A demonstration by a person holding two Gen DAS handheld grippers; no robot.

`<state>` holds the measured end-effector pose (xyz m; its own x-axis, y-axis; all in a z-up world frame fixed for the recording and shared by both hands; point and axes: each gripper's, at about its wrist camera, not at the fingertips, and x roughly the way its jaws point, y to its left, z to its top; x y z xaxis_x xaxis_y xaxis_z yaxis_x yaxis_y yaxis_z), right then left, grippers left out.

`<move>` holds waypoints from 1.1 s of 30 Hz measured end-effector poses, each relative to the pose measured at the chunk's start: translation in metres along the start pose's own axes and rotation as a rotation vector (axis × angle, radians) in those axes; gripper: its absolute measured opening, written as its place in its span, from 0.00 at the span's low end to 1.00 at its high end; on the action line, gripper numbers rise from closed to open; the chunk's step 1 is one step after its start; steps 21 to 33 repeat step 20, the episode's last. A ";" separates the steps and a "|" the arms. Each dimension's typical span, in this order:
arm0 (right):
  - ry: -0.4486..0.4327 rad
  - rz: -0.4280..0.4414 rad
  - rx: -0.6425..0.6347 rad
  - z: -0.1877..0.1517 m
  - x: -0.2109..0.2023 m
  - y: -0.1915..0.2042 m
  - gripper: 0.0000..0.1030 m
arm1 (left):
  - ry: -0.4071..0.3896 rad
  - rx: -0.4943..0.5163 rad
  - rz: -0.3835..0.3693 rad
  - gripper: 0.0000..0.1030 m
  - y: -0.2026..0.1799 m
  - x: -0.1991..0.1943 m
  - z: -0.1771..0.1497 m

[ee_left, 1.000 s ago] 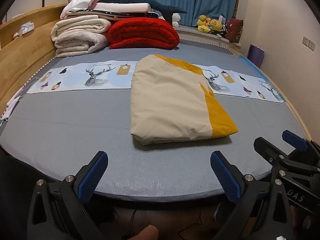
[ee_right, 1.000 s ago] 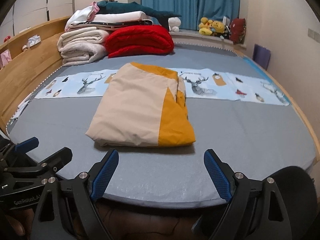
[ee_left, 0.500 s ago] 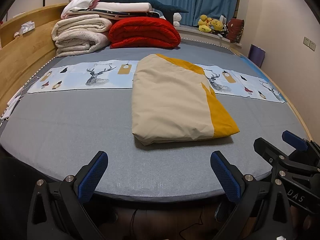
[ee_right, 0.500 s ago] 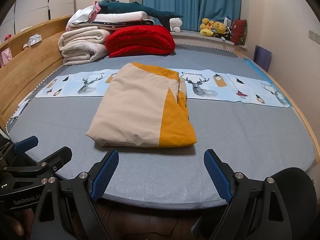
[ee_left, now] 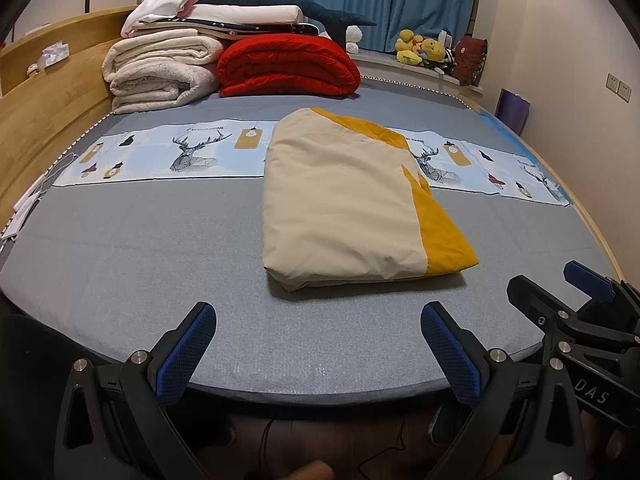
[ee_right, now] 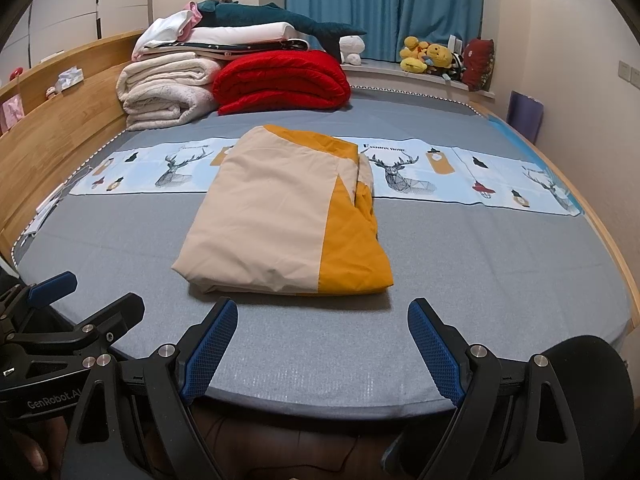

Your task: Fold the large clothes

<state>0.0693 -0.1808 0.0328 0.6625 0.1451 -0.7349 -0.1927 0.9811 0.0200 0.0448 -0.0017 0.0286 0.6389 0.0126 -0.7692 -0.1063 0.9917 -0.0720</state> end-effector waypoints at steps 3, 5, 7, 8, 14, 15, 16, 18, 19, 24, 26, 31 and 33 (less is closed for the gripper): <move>0.000 0.001 -0.002 -0.001 0.001 -0.001 0.85 | 0.005 -0.003 -0.004 0.99 0.000 0.002 0.000; 0.001 0.001 -0.001 -0.001 0.001 -0.001 0.85 | 0.012 -0.003 -0.012 0.99 0.000 0.003 -0.001; 0.002 0.002 0.000 -0.001 0.002 -0.001 0.85 | 0.010 0.003 -0.013 0.99 -0.001 0.003 -0.001; 0.002 0.002 0.000 -0.001 0.001 -0.002 0.85 | 0.007 0.010 -0.015 0.99 -0.002 0.003 -0.001; 0.001 0.001 -0.001 -0.002 0.002 -0.003 0.85 | 0.003 0.012 -0.018 0.99 -0.003 0.003 -0.002; 0.001 0.001 -0.001 -0.002 0.002 -0.003 0.85 | 0.003 0.012 -0.019 0.99 -0.003 0.003 -0.002; 0.002 0.001 -0.002 -0.002 0.002 -0.003 0.85 | 0.002 0.012 -0.019 0.99 -0.003 0.003 -0.002; 0.003 0.002 0.000 -0.002 0.002 -0.003 0.85 | -0.002 0.013 -0.018 0.99 -0.003 0.003 -0.002; 0.002 0.003 0.000 -0.002 0.002 -0.003 0.85 | -0.003 0.013 -0.018 0.99 -0.003 0.003 -0.002; 0.002 0.003 0.000 -0.002 0.002 -0.003 0.85 | -0.001 0.012 -0.018 0.99 -0.003 0.004 -0.002; 0.002 0.003 0.000 -0.002 0.002 -0.003 0.85 | -0.001 0.012 -0.018 0.99 -0.003 0.004 -0.002; 0.002 0.003 0.000 -0.002 0.002 -0.003 0.85 | -0.001 0.012 -0.018 0.99 -0.003 0.004 -0.002; 0.002 0.003 0.000 -0.002 0.002 -0.003 0.85 | -0.001 0.012 -0.018 0.99 -0.003 0.004 -0.002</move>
